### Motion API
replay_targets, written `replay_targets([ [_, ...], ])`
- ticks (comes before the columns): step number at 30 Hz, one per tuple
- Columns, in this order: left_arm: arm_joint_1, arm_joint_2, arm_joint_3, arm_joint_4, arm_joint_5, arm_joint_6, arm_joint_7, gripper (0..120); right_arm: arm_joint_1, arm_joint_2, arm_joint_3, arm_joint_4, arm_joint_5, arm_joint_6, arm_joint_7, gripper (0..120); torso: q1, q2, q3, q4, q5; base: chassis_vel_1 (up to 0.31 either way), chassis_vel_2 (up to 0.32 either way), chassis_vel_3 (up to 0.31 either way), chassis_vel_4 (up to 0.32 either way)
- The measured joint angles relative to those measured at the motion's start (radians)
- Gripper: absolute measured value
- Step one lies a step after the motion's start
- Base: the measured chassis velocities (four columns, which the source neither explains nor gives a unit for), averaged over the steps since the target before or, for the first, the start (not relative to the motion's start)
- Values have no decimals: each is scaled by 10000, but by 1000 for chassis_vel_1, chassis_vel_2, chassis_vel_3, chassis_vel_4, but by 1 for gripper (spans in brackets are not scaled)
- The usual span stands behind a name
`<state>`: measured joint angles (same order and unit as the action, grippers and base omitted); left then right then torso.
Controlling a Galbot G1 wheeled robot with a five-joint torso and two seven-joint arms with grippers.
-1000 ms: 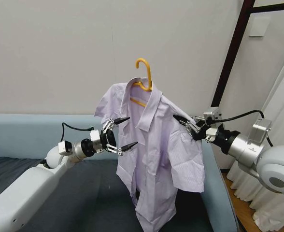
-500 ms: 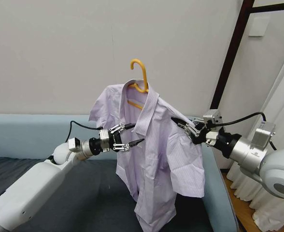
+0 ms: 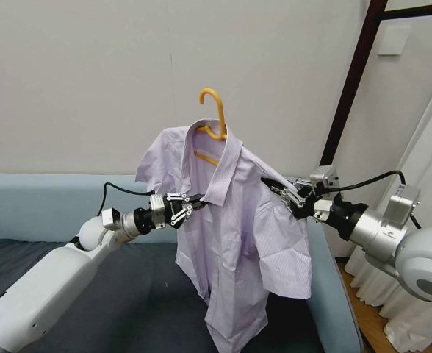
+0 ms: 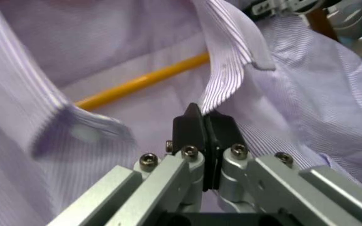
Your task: Pick up the clothes from the sofa and hang them on the clothes hanger.
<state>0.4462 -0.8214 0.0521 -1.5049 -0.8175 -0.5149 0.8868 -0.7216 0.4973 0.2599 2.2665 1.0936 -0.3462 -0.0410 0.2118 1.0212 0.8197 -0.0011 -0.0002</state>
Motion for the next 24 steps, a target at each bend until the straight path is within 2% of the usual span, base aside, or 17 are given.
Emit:
replay_targets([
  [8,-498,172,-397,-114,881,-305,-867,0,30,-83,67,-140,4,6,27,1,0,0,0,0,2,0,0,0,0],
  [11,-481,183,-431,-120,1491,-479,-928,0,160,-83,42,-7,629,-35,205,1,1,0,0,-1,2,0,0,0,0],
  [18,117,-84,-178,-233,1416,-594,-1542,0,102,-87,35,396,2500,-56,786,1,0,0,0,-2,-1,0,0,0,0],
  [22,346,-164,-26,-276,1101,-655,-1997,0,-69,-93,41,450,2523,-56,862,1,0,0,0,-1,0,0,0,0,0],
  [24,537,-185,-38,-307,1055,-777,-2091,8,-157,-122,73,437,2316,-138,999,1,0,0,0,-1,3,0,0,0,0],
])
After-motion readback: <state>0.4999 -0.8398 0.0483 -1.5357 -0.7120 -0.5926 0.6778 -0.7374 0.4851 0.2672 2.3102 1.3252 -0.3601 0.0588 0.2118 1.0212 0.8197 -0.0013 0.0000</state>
